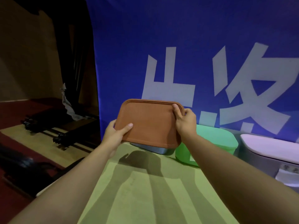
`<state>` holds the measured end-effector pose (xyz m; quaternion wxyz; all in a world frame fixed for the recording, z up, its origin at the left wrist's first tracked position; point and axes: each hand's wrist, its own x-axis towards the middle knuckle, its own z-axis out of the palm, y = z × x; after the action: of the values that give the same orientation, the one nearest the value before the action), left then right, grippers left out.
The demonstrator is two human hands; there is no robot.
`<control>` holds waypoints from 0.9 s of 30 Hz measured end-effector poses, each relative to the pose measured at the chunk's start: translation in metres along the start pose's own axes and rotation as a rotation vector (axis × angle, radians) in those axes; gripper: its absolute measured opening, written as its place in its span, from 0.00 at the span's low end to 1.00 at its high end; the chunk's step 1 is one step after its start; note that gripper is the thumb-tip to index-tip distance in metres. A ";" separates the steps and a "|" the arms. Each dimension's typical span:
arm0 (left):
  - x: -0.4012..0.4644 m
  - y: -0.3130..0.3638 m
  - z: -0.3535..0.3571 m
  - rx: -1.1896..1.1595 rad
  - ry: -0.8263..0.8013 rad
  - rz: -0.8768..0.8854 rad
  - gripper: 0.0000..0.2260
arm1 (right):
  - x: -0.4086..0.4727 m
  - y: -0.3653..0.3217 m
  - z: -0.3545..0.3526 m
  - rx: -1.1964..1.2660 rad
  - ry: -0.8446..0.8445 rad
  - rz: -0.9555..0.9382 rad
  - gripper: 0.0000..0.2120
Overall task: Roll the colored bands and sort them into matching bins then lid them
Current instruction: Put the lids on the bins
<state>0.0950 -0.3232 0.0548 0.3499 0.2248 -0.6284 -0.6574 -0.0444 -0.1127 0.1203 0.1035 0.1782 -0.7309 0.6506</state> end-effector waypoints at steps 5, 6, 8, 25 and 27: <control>0.041 0.002 0.028 -0.098 0.114 0.007 0.29 | 0.026 -0.002 0.005 -0.188 -0.171 0.006 0.43; 0.051 0.003 0.033 -0.092 0.137 0.003 0.28 | 0.032 -0.002 0.005 -0.232 -0.195 -0.017 0.43; 0.073 0.003 0.040 -0.083 0.178 -0.010 0.26 | 0.044 0.001 0.010 -0.328 -0.241 -0.060 0.39; 0.153 -0.048 0.056 0.273 0.117 0.009 0.17 | 0.093 0.075 0.069 -0.993 -0.437 -0.019 0.42; 0.154 -0.049 0.054 0.281 0.128 0.022 0.16 | 0.095 0.079 0.071 -1.007 -0.473 0.005 0.42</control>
<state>-0.0538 -0.4030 0.0346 0.3613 0.3062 -0.6930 -0.5435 -0.1566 -0.1873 0.0753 0.0073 0.2462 -0.9554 0.1632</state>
